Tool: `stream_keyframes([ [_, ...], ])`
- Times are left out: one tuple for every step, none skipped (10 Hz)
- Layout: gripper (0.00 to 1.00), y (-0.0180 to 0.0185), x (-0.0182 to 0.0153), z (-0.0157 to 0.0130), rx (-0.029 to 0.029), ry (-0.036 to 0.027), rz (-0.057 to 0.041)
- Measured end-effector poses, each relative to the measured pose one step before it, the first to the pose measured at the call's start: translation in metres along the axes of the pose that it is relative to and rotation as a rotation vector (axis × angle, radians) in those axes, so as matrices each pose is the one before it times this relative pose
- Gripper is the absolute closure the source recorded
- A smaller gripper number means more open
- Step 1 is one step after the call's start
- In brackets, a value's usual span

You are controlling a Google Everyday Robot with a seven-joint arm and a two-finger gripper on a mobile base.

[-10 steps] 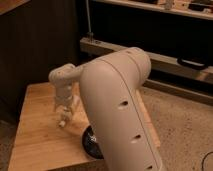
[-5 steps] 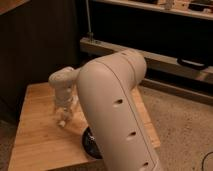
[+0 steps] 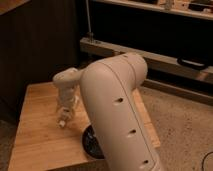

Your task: Place the bottle in the ceramic bowl

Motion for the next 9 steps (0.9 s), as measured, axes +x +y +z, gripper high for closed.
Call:
stream_keyframes([
  [0.35,-0.00175,-0.00238,0.00089,-0.01383,0.00326,-0.01008],
  [0.35,-0.00085,-0.00169,0.00089,-0.00549,0.00134,-0.00476],
  [0.35,0.00001,-0.00033,0.00156,-0.00221,0.00254,-0.00372],
  [0.35,0.00106,-0.00084,0.00241,-0.00117,0.00240,-0.00522],
  [0.35,0.00033,-0.00183,0.00226,0.00178,0.00250,-0.00128],
  [0.35,-0.00183,-0.00218,0.00099,0.00992,0.00440,0.00246],
  [0.35,0.00032,-0.00172,0.00093,0.00864,0.00103,-0.00062],
  [0.35,0.00288,-0.00064,0.00155,0.01319,0.00019,0.00254],
  [0.35,0.00110,-0.00060,0.00096,0.00737,-0.00040,0.00448],
])
